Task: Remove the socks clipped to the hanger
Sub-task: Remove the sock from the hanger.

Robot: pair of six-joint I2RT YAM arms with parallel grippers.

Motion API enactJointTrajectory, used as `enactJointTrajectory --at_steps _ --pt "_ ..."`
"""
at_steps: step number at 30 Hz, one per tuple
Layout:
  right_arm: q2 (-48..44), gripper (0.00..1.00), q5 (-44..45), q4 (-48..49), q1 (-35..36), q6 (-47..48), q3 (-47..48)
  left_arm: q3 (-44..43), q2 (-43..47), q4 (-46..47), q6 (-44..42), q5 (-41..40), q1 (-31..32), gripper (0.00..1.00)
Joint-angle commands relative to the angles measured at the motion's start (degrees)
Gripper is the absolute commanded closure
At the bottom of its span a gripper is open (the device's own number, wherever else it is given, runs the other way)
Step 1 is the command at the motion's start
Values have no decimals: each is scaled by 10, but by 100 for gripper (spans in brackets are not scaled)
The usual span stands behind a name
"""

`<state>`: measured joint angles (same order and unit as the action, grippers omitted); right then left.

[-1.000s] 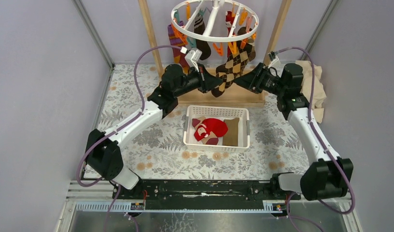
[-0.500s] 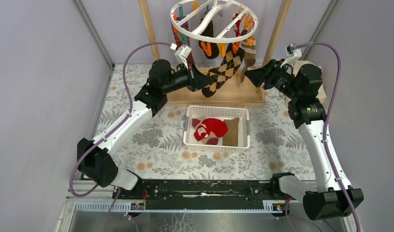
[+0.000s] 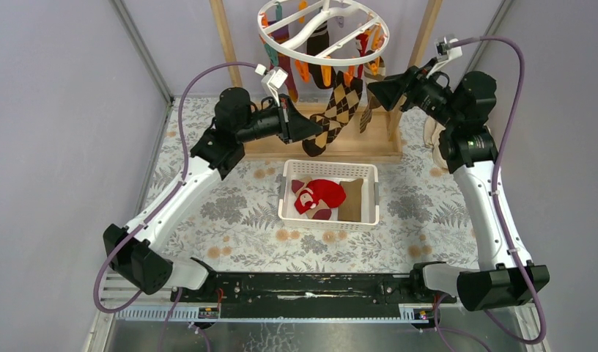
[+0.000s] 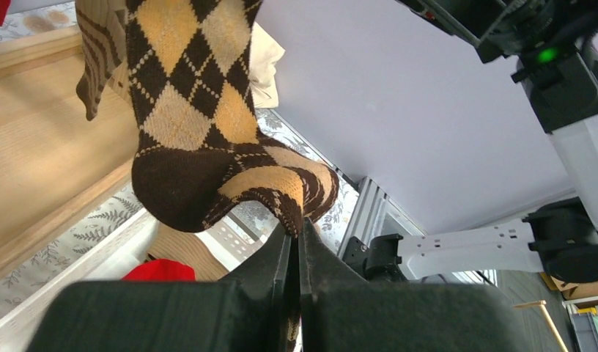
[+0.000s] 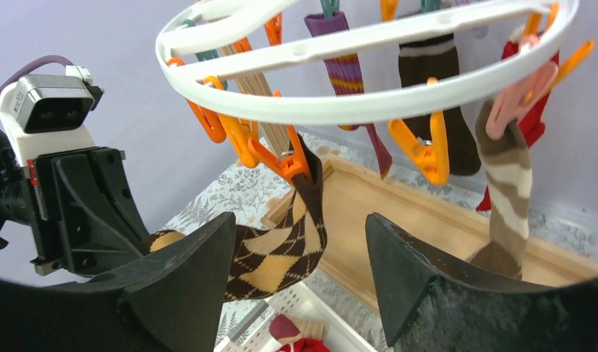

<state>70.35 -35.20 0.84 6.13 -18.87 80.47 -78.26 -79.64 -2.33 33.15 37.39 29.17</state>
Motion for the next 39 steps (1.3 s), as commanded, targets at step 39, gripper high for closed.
enactJointTrajectory --at_steps 39 --pt "128 28 15 11 107 59 155 -74 63 -100 4 54 -3 90"
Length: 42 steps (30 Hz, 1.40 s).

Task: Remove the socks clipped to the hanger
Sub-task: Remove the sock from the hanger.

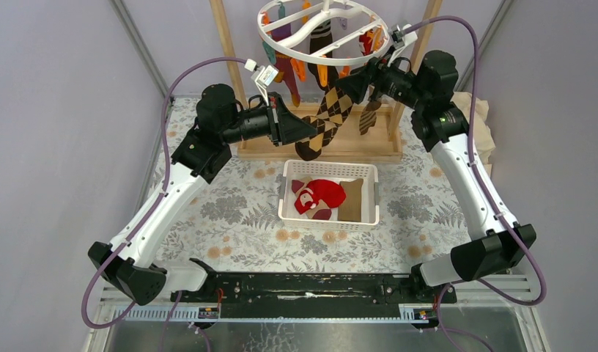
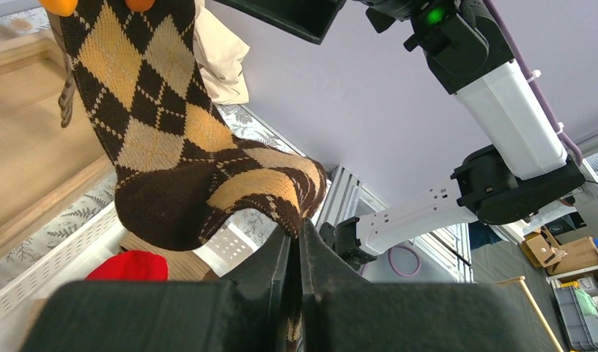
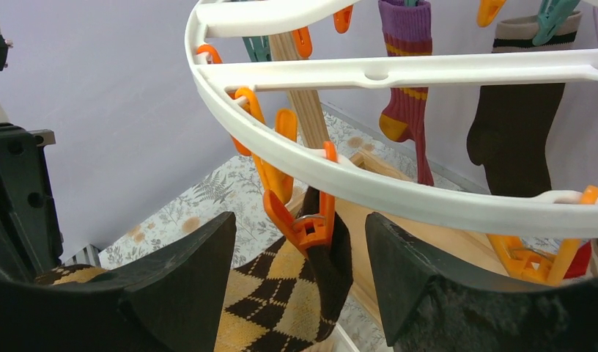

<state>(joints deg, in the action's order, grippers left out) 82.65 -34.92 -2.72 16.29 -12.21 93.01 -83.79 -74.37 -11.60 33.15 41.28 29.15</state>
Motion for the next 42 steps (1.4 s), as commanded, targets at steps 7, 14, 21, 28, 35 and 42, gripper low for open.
enactJointTrajectory --at_steps 7,14,21,28,35,42 --pt "17 37 13 64 6 -22 37 -22 12 -15 -3 16 -3 90" --pt "30 56 11 75 6 -34 43 -26 11 -24 -9 16 -4 90" --pt "28 83 9 78 7 -36 33 -29 8 -29 -12 14 -3 90" --pt "20 69 11 79 7 -36 16 -32 3 -27 -8 14 -3 90" --pt "-19 31 24 71 7 -34 -40 -25 -1 -18 0 16 -3 90" --pt "-97 13 90 34 7 -37 -143 -3 -10 8 18 21 -1 89"
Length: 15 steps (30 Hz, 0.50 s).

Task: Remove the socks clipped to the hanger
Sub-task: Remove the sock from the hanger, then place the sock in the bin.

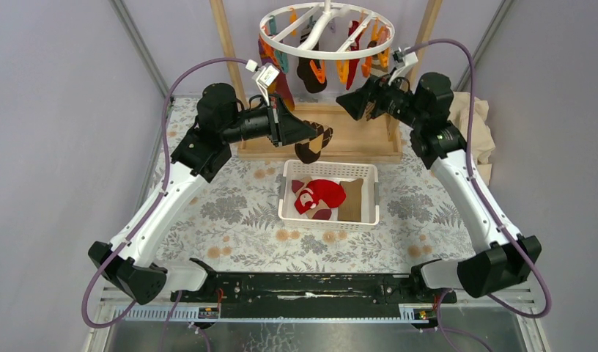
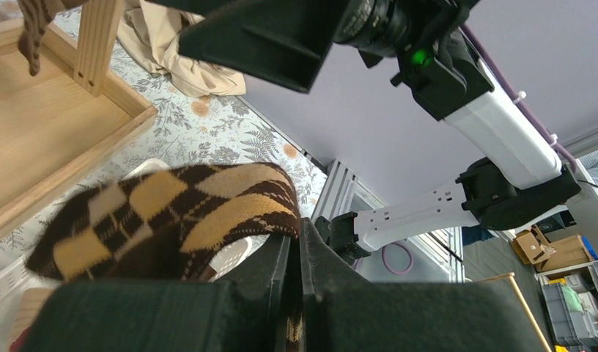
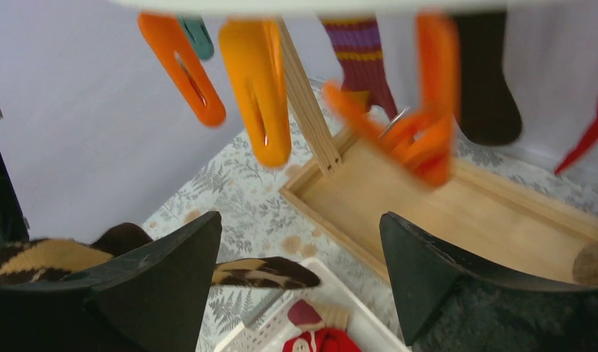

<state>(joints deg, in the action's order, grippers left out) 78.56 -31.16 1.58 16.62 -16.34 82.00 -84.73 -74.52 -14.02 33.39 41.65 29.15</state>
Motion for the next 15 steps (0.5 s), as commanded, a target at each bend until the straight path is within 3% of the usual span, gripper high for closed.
enactJointTrajectory --at_steps 1,15 --pt "-66 12 70 -37 3 6 -47 10 -11 36 18 18 0 89" --pt "-195 11 192 -190 3 -13 -178 71 -78 81 18 -44 93 86"
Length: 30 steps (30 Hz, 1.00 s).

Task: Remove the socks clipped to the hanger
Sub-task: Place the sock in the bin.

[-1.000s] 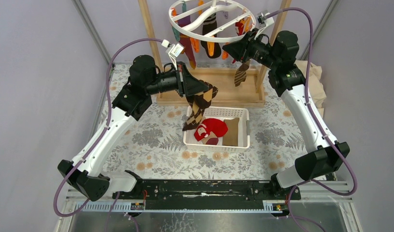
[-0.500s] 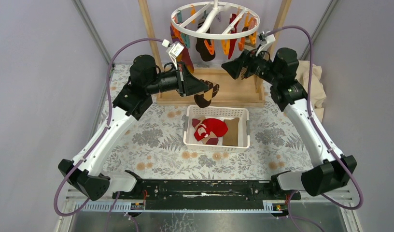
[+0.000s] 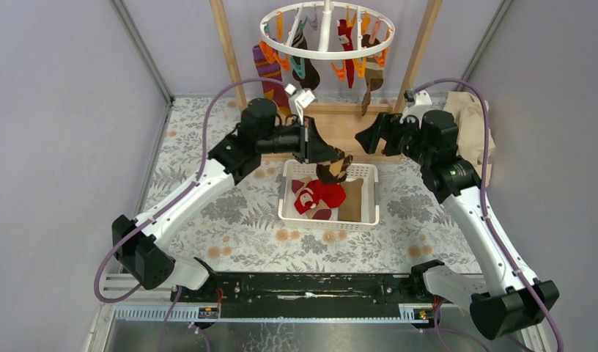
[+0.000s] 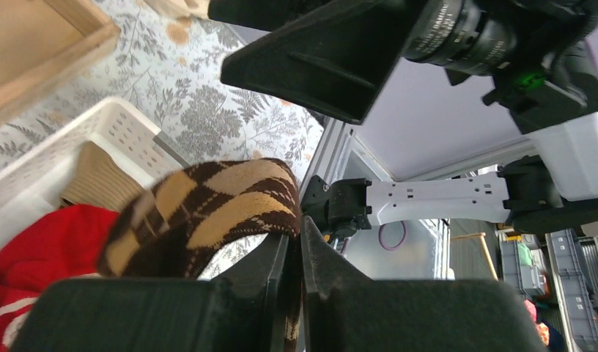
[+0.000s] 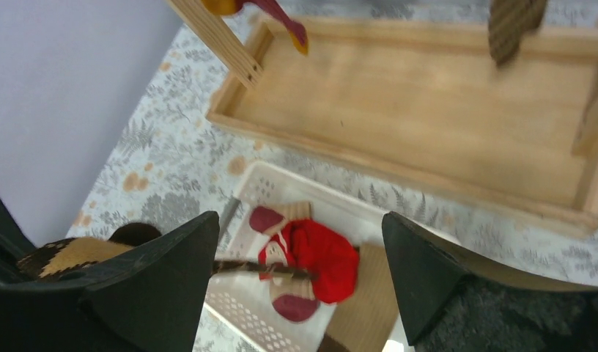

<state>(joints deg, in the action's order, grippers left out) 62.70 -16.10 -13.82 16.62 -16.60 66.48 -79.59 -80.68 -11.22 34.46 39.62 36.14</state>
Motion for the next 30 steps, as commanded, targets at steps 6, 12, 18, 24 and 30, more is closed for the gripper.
enactJointTrajectory --at_steps 6,12,18,24,30 --pt "-77 10 42 -49 3 -22 -78 45 -58 69 -1 -60 65 84" --pt "-99 10 37 -55 3 -33 -118 72 -102 85 -5 -97 96 63" --pt "-109 11 29 -60 3 -43 -142 99 -136 79 -12 -140 104 32" --pt "-113 10 21 -64 3 -46 -162 99 -119 28 -45 -208 110 1" --pt "-106 11 -14 -67 3 -48 -173 102 -56 -34 -68 -290 111 1"
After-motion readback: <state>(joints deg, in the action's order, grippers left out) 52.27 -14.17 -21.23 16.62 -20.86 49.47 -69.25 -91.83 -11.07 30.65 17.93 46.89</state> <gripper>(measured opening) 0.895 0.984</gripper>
